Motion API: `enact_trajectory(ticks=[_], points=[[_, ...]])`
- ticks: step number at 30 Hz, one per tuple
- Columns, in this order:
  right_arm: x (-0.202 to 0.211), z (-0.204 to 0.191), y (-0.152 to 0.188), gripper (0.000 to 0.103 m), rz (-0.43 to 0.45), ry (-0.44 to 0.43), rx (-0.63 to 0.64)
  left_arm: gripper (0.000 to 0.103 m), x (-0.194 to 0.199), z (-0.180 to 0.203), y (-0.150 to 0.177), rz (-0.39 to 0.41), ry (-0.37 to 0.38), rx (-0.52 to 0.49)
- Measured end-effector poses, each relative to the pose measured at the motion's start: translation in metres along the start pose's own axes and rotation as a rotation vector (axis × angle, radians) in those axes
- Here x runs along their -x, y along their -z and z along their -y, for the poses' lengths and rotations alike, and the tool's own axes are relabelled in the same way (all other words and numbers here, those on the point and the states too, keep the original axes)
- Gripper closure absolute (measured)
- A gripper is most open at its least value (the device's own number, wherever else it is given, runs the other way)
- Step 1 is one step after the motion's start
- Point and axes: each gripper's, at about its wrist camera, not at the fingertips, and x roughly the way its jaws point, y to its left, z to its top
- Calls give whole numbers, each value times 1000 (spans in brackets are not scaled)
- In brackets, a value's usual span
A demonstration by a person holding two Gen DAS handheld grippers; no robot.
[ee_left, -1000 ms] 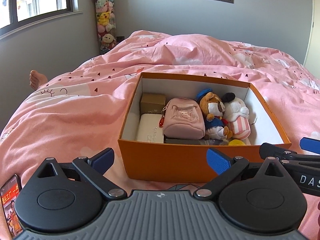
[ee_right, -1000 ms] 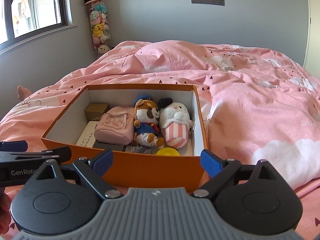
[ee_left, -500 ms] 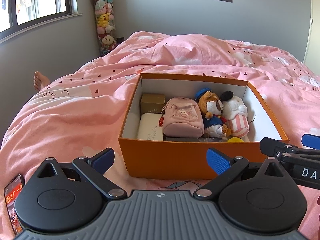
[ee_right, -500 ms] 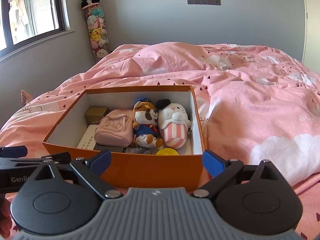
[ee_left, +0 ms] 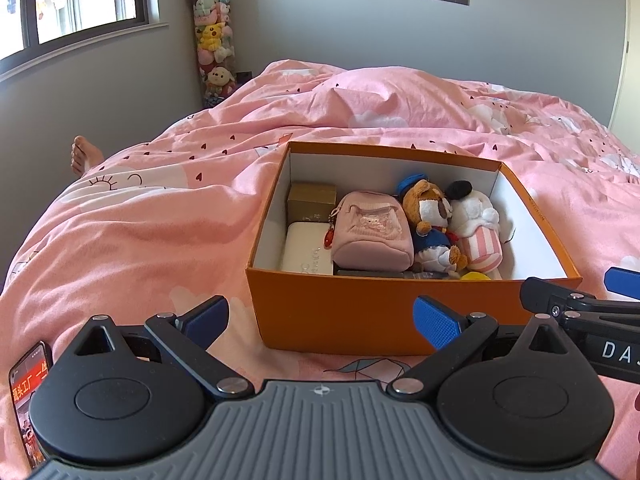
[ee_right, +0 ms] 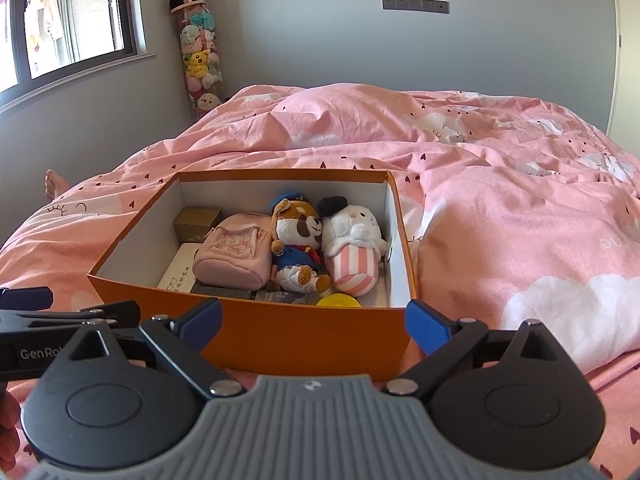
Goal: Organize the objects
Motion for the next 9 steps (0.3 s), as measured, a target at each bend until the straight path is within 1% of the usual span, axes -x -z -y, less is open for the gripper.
enact_trajectory(ticks=[9], points=[[0,-2,0,5,-3,0,3,0,0,-2,2,-6,3,4]])
